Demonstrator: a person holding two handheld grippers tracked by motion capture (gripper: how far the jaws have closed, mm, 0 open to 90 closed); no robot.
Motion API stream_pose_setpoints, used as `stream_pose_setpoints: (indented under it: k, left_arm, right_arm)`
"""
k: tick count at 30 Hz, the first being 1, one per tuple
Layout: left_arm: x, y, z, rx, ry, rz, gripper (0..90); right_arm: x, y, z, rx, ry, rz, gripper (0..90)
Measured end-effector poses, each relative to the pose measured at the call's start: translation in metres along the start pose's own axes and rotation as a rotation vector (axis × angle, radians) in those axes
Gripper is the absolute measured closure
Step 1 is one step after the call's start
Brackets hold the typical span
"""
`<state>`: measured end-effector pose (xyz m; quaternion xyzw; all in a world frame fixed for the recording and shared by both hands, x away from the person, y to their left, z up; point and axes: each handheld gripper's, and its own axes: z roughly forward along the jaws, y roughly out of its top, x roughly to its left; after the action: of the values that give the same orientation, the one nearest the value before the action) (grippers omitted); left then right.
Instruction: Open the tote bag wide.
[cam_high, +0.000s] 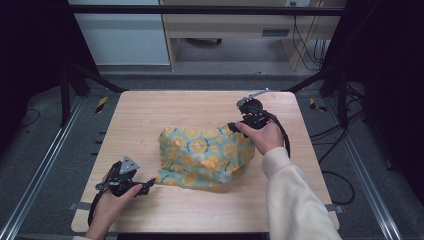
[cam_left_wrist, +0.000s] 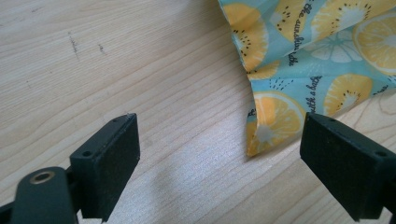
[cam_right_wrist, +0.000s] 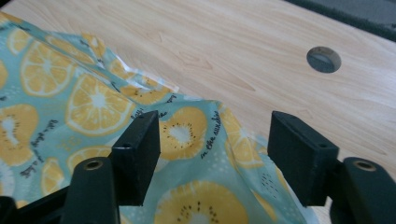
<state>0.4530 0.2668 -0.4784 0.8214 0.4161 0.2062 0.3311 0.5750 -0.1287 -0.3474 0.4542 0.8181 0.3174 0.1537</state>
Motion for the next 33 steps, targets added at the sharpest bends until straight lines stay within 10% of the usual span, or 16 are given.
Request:
stream_pose_setpoints:
  k: [6, 14, 33]
  left_arm:
    - [0.000, 0.000, 0.001, 0.007, 0.000, 0.004, 11.9]
    - [-0.001, 0.000, 0.001, 0.006, 0.003, 0.006, 12.1]
    - [-0.003, 0.001, -0.001, -0.009, 0.006, 0.011, 13.2]
  right_arm:
    - [0.005, -0.001, 0.008, 0.084, 0.019, -0.006, 60.3]
    - [0.006, -0.006, 0.001, 0.061, 0.046, -0.033, 87.3]
    - [0.058, -0.049, -0.076, -0.221, 0.168, -0.179, 89.9]
